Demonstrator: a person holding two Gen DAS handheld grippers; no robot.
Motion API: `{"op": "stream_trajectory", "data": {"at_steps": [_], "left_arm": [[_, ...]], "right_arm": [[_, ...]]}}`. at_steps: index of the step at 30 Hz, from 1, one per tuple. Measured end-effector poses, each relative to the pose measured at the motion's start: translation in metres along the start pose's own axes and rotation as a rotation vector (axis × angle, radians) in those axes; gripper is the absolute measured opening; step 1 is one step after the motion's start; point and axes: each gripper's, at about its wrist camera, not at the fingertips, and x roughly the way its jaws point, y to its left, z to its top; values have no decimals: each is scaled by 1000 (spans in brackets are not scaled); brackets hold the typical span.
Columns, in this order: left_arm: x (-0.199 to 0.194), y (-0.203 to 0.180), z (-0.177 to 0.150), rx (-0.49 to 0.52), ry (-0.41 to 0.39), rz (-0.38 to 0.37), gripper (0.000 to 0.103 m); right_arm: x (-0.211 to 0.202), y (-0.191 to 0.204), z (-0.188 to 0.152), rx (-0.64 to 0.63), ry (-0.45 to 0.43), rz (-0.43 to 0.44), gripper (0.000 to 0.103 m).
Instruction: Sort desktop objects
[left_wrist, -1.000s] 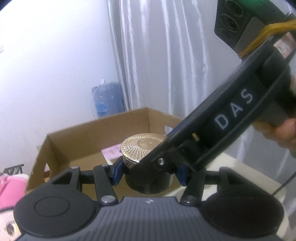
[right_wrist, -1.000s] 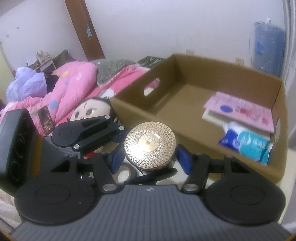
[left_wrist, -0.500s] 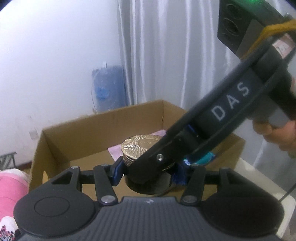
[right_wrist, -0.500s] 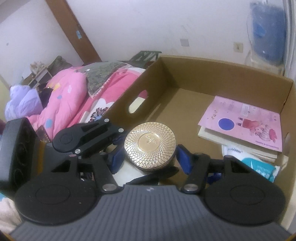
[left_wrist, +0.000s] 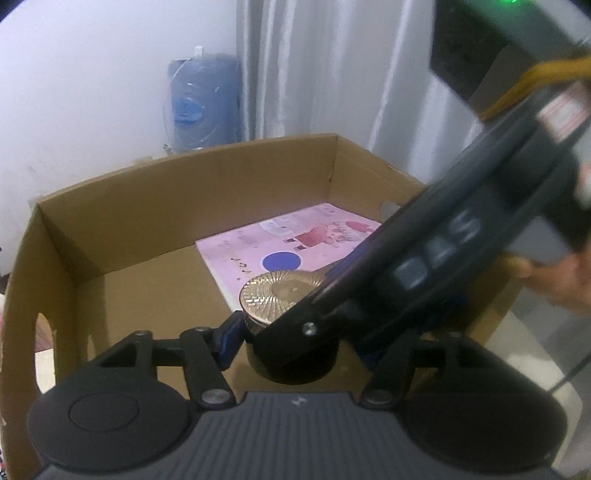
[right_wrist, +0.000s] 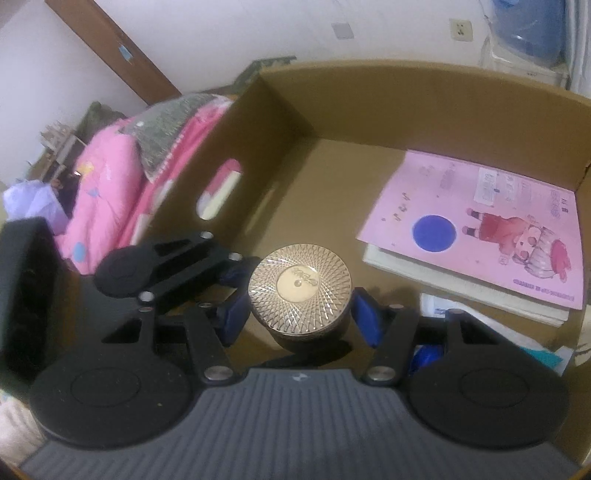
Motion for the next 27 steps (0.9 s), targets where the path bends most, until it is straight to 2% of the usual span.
{"op": "stream_trajectory", "data": {"at_steps": [6, 8, 13, 16, 18, 23, 27], "left_arm": [[-14, 8, -11, 7, -5, -7, 70], [9, 12, 7, 10, -3, -5, 71], [7, 15, 4, 1, -8, 1, 72], [17, 30, 2, -7, -25, 11, 73], [15, 33, -1, -13, -39, 17, 79], [-15, 30, -13, -19, -101, 76, 83], [-52, 22, -30, -39, -173, 84, 85]], "right_arm": [[21, -12, 4, 4, 47, -68, 58], [27, -13, 6, -2, 57, -86, 58], [43, -14, 7, -18, 86, -129, 58], [54, -13, 10, -27, 107, -154, 57], [61, -13, 9, -37, 121, -170, 57], [65, -8, 15, -60, 125, -188, 57], [67, -5, 17, -80, 134, -200, 58]]}}
